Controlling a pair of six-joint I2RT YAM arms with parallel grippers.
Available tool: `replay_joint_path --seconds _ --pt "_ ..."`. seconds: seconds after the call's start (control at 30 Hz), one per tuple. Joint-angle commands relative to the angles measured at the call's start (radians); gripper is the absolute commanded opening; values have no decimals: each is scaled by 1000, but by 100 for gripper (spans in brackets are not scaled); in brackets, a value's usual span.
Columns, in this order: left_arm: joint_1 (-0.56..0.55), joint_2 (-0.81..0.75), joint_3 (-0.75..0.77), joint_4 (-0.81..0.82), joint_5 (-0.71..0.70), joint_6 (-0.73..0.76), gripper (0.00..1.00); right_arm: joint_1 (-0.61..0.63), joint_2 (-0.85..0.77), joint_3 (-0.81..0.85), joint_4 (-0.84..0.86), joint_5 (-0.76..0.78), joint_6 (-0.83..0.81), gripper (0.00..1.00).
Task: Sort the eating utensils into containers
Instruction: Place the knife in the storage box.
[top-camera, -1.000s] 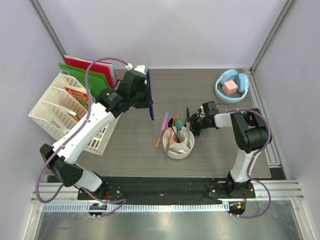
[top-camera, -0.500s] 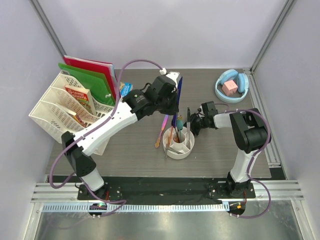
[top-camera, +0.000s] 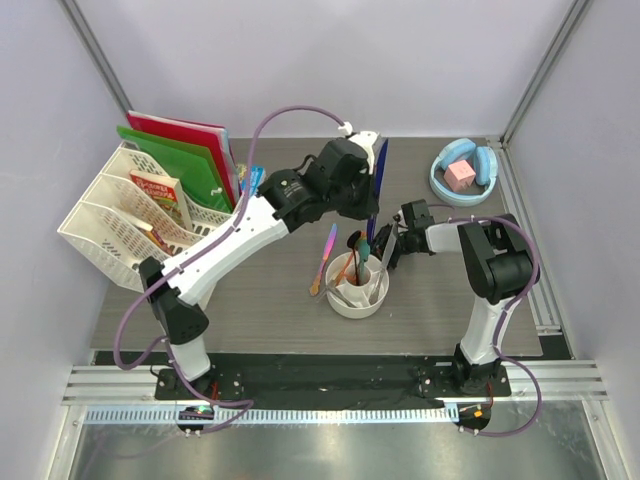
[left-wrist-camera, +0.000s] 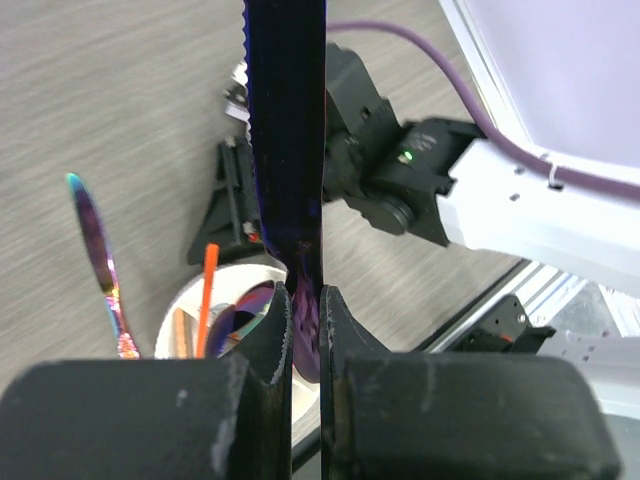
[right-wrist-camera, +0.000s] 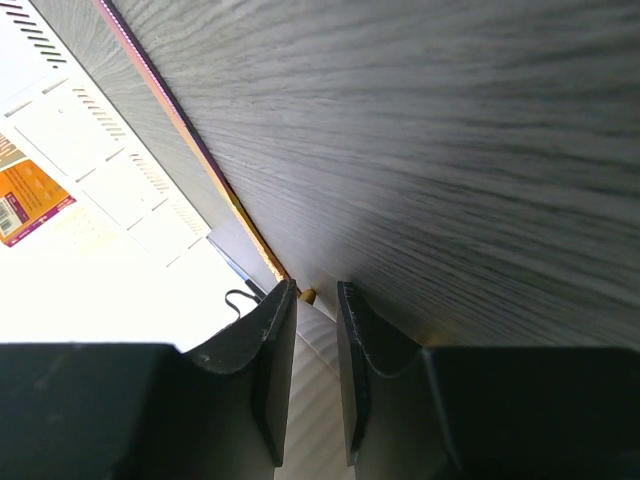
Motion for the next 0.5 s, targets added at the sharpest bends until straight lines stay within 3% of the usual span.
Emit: replay_joint_path --seconds 0.0,0.27,0.47 --pt "-38 24 13 42 35 20 0 -18 45 2 -93 47 -13 29" --pt "-94 -2 -91 94 50 53 0 -56 34 2 -129 35 -44 30" --pt "-138 -48 -253 198 47 89 0 -70 19 3 -152 26 -64 29"
